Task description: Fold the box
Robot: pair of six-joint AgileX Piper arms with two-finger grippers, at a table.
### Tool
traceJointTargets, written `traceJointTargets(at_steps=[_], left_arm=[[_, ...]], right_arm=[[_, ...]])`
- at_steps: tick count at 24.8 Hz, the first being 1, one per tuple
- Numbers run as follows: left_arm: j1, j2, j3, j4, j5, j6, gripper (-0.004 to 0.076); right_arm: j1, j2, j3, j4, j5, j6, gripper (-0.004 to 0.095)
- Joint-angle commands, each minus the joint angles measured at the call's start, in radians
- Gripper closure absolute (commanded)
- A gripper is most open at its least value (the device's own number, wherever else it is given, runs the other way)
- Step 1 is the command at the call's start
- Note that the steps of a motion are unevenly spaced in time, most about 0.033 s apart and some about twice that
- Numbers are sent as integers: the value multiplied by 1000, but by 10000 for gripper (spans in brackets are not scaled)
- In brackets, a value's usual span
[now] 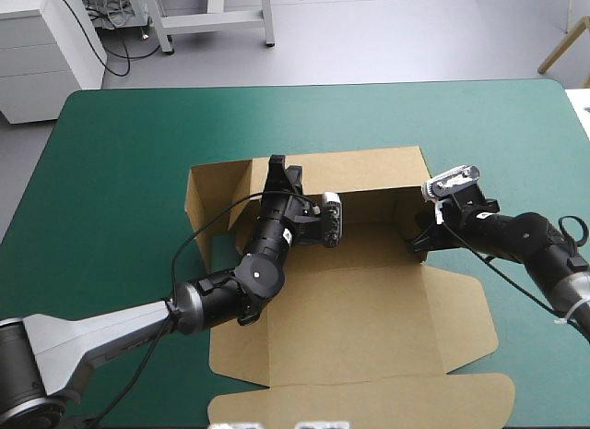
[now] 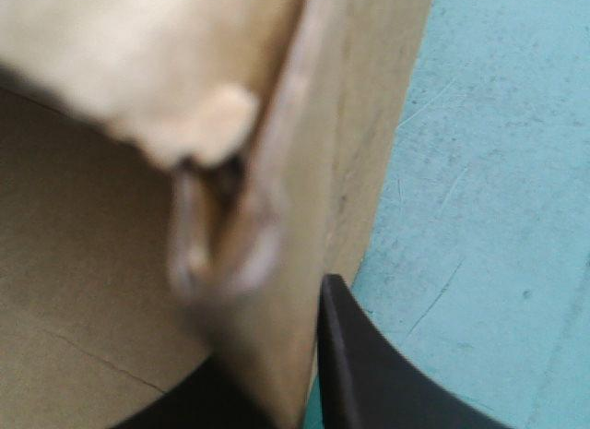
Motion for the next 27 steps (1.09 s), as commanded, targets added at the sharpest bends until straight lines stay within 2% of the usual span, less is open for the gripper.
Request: traceJointTargets(at_steps=[1,6,11,14,16,18,19,23,27], left_arm=[[-4,-23,-9,51,-5,-10,734],[-4,-23,-9,51,-1,-10,734],[-2,-23,-9,51,51,-10,713],[0,-23,-9,51,90,-10,604],[0,-23,-9,51,93,-26,322],[0,-23,-9,51,93,-26,146],[0,-23,-9,51,93,-26,99],[-15,-23,-9,51,83,-28,94],[-61,-23,-25,51,128,-28,94]], right_arm=[[11,-46,-29,45,9,-26,926],[11,-46,-29,52,31,-26,926],[11,-46,-29,45,82,-26,927],[11,-46,-29,19,84,-18,925],[11,-46,-29,-20,87,32,925],[11,-46,-29,-46,87,58,925],[11,-46,-29,-51,87,68,925],[11,-46,-38,-73,87,112,925],[11,-40,-65,-151,93,201,925]])
